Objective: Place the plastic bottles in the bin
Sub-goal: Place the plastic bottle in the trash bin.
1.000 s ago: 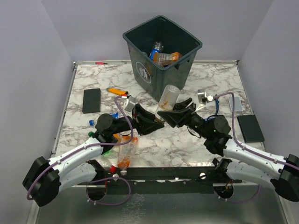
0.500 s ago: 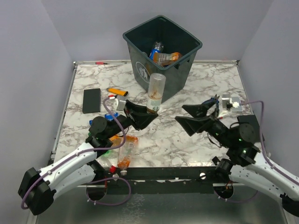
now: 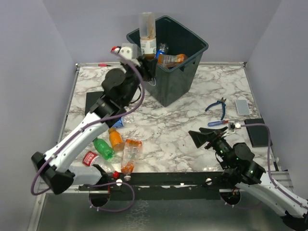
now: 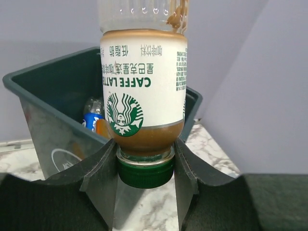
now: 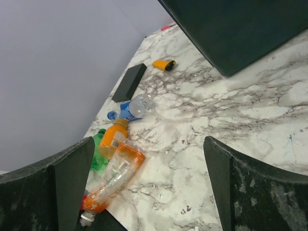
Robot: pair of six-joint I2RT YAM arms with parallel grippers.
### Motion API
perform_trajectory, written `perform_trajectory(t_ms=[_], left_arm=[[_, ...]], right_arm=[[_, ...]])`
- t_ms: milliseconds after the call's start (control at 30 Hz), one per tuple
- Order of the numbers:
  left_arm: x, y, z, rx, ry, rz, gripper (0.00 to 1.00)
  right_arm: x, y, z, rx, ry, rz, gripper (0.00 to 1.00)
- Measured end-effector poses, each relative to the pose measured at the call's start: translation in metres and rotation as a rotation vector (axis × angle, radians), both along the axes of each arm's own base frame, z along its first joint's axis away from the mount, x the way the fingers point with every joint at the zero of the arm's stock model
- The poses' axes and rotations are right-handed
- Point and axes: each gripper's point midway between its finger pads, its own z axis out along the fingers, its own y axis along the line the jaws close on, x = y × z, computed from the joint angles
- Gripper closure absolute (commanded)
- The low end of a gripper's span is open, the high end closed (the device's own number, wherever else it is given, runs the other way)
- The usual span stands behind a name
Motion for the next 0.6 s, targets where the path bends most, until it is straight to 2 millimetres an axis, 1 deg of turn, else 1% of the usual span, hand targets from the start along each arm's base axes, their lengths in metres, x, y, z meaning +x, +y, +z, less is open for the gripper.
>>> perform_trajectory(t_ms=[67, 100, 200, 267, 333, 400, 500, 567, 600], left_arm=[[0.022, -0.012, 0.0, 0.057, 0.039, 0.034, 1.0], [0.037, -0.021, -0.005, 0.099, 0.074, 0.053, 1.0], [0.068, -0.042, -0.016, 0.192, 0.138, 0.076, 1.0], [0.085, -0.054, -0.025, 0.248, 0.173, 0.081, 1.0], [0.101, -0.065, -0.029, 0.289, 0.202, 0.082, 1.0], [0.114, -0.073, -0.03, 0.308, 0.22, 0.082, 1.0], [0.13, -0.076, -0.032, 0.3, 0.248, 0.067, 1.0], [0.147, -0.066, -0.036, 0.263, 0.284, 0.061, 1.0], [0.152, -0.061, -0.038, 0.247, 0.299, 0.06, 1.0]], right_arm=[[0.003, 0.002, -0.012, -0.015, 0.033, -0.01, 0.02], [0.005, 0.004, -0.015, -0.02, 0.046, -0.011, 0.03], [0.01, 0.012, -0.024, -0.04, 0.085, -0.009, 0.04], [0.012, 0.019, -0.036, -0.068, 0.126, 0.004, 0.05], [0.013, 0.026, -0.05, -0.099, 0.17, 0.022, 0.05], [0.012, 0.031, -0.056, -0.108, 0.194, 0.039, 0.05], [0.01, 0.036, -0.055, -0.087, 0.192, 0.062, 0.04], [0.009, 0.037, -0.052, -0.068, 0.182, 0.073, 0.04], [0.008, 0.038, -0.051, -0.063, 0.179, 0.078, 0.04]])
